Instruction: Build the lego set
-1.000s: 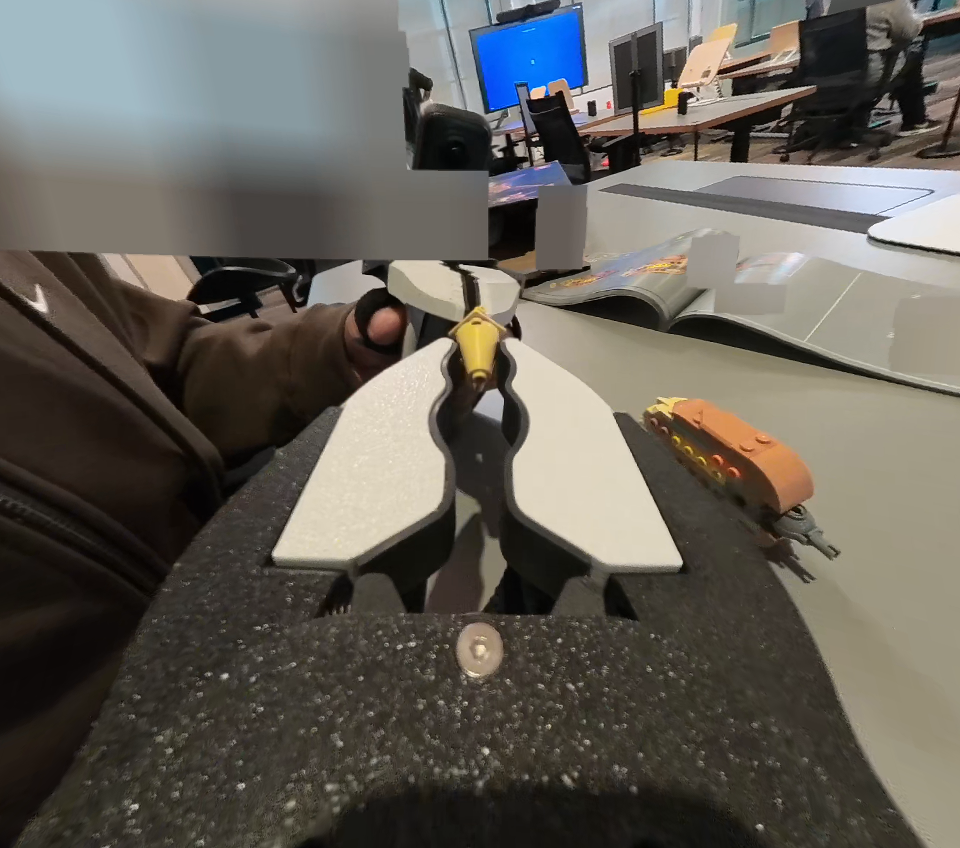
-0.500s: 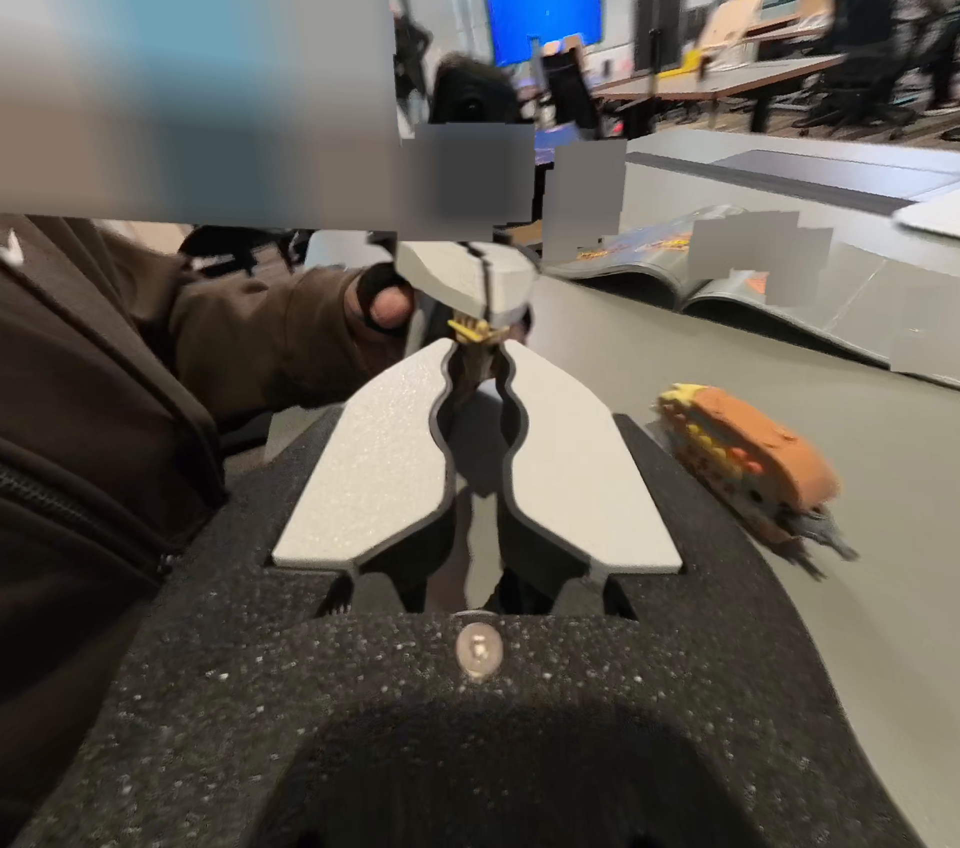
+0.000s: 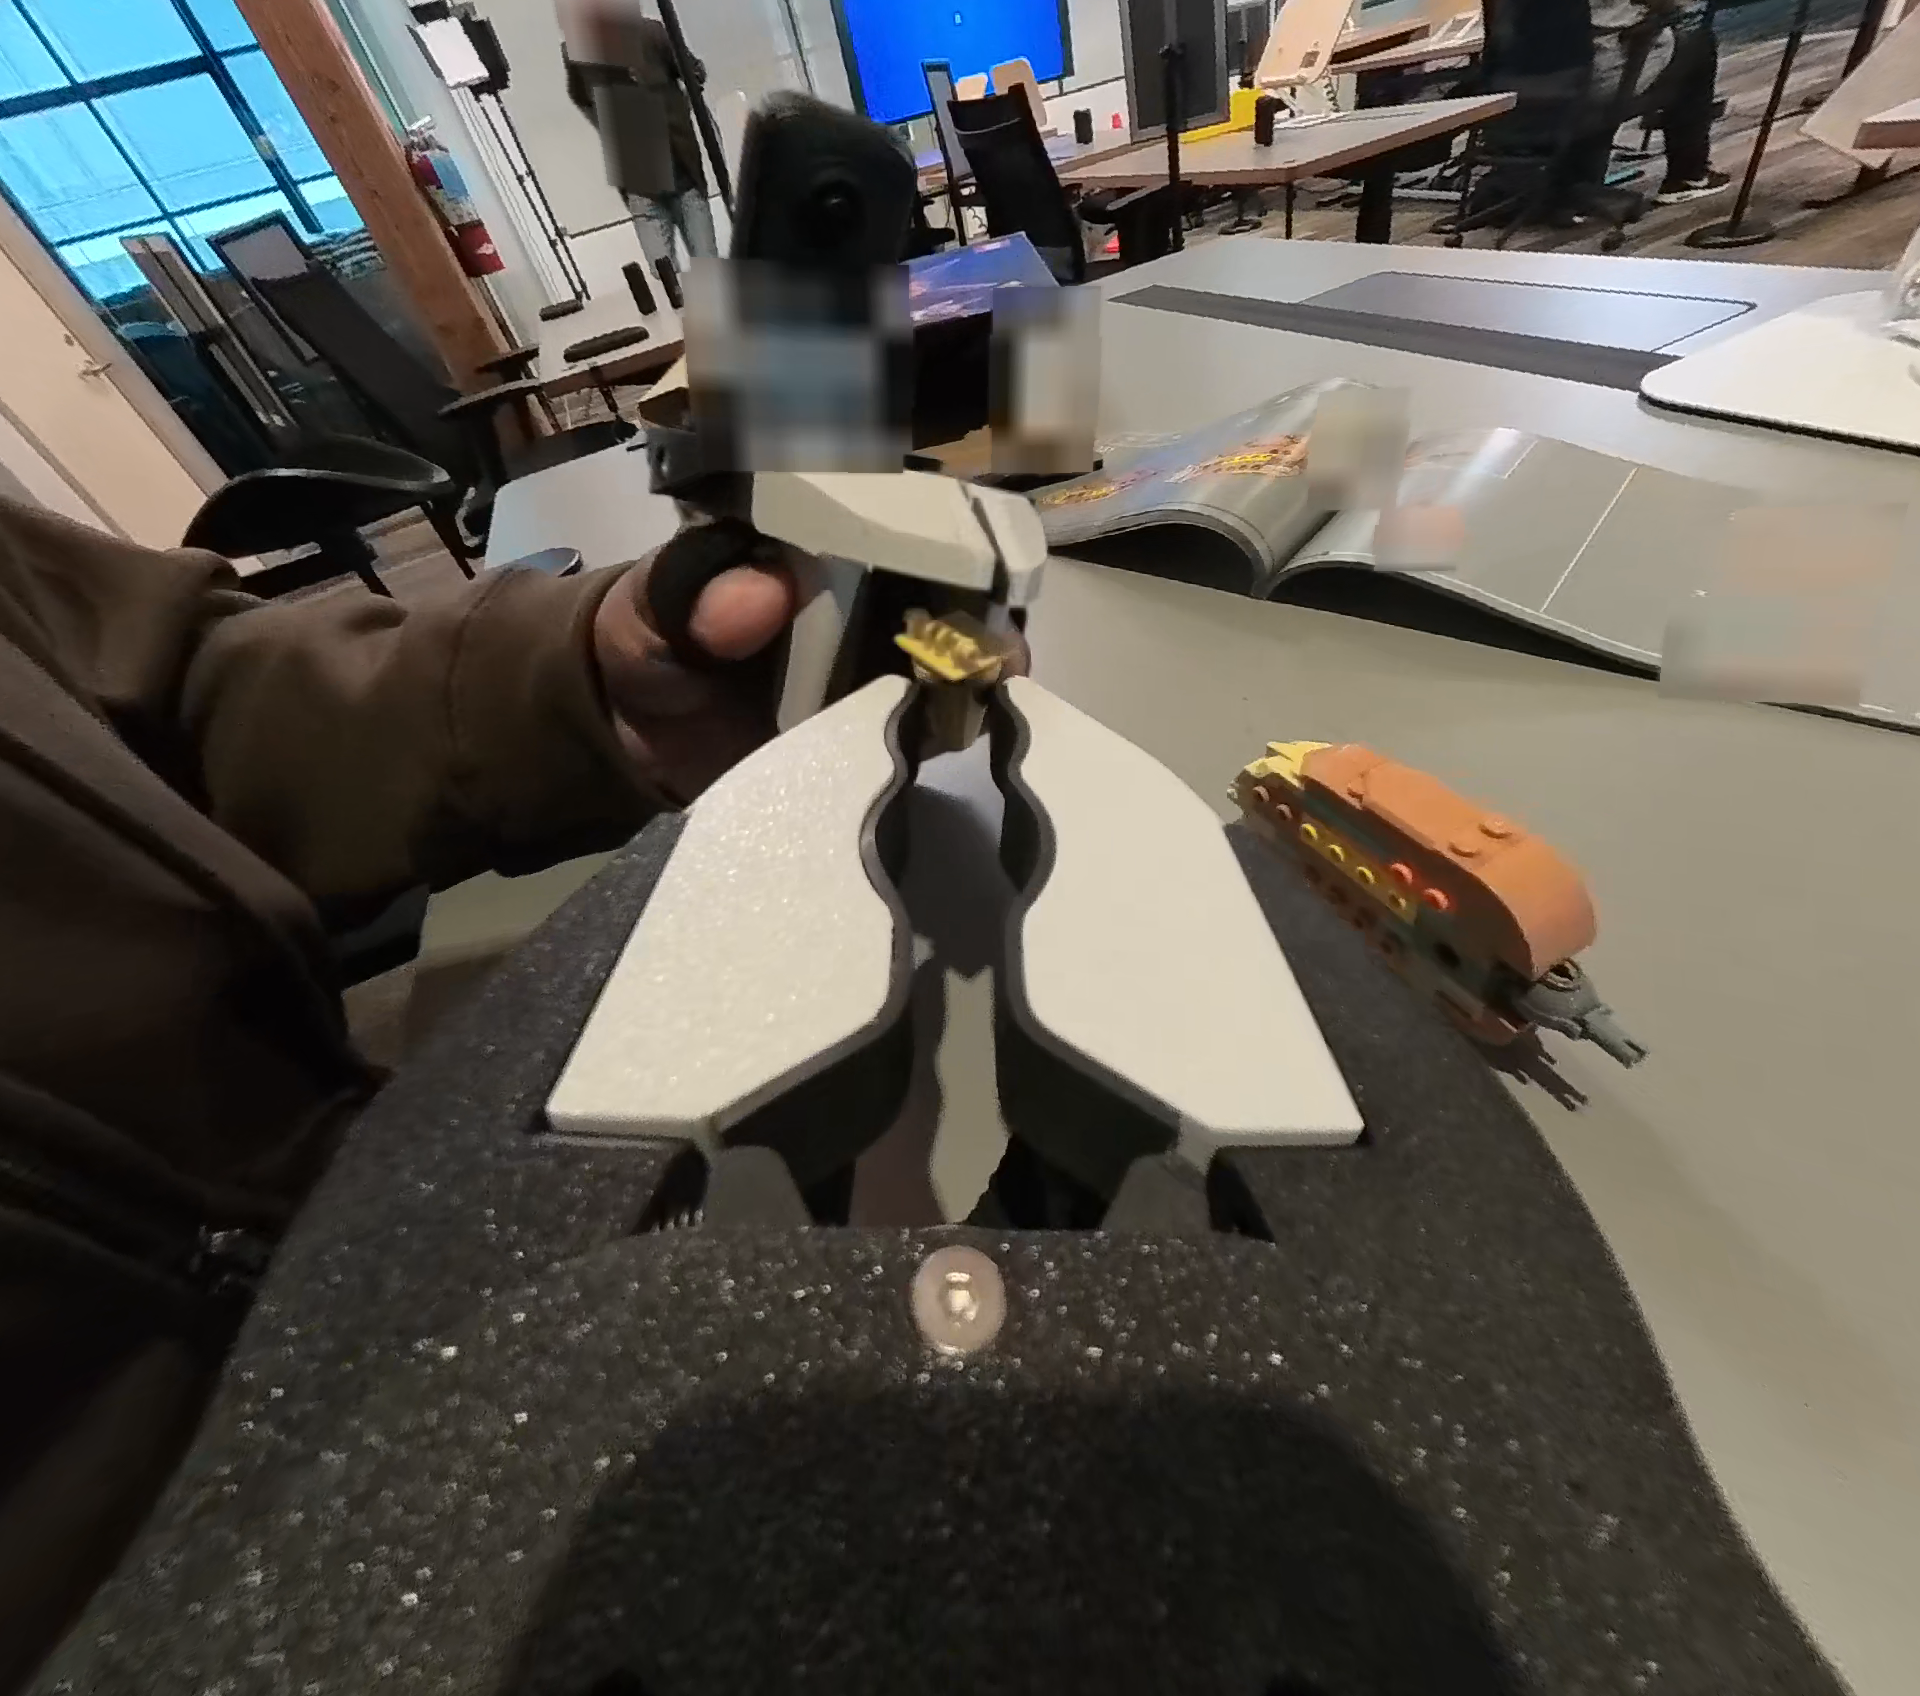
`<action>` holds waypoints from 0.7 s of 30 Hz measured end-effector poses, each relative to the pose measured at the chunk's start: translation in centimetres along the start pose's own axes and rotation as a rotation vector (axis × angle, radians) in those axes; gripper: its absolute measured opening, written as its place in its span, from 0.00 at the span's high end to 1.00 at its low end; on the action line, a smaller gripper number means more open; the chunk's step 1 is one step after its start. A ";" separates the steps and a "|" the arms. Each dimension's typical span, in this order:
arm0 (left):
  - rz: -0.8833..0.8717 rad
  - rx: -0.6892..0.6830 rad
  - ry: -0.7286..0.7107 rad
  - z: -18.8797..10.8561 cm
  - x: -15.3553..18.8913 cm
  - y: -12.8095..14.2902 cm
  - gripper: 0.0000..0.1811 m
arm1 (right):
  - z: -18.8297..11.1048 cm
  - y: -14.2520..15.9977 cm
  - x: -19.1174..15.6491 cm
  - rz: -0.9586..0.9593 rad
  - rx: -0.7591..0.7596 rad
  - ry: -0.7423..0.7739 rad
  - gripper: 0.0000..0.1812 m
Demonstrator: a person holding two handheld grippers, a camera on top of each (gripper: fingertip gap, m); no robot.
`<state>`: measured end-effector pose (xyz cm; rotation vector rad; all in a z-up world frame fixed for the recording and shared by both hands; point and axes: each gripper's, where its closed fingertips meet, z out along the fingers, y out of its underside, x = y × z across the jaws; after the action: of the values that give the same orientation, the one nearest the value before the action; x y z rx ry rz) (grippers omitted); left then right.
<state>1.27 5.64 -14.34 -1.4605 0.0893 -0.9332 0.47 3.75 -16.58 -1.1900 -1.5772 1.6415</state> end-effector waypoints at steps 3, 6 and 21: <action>-0.019 0.024 0.012 -0.3 0.0 -0.4 1.00 | -0.1 -0.1 0.2 -0.005 0.010 0.006 0.93; -0.022 0.025 0.002 -0.4 -0.2 -0.5 1.00 | -0.3 -0.2 0.1 -0.032 0.017 0.009 0.93; -0.615 -0.047 -0.024 -0.7 0.2 1.4 0.78 | -0.5 -0.5 0.2 -0.391 0.007 0.155 0.93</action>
<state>1.68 4.78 -15.60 -1.5710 -0.3788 -1.4123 0.74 4.21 -16.06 -0.9094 -1.5840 1.2723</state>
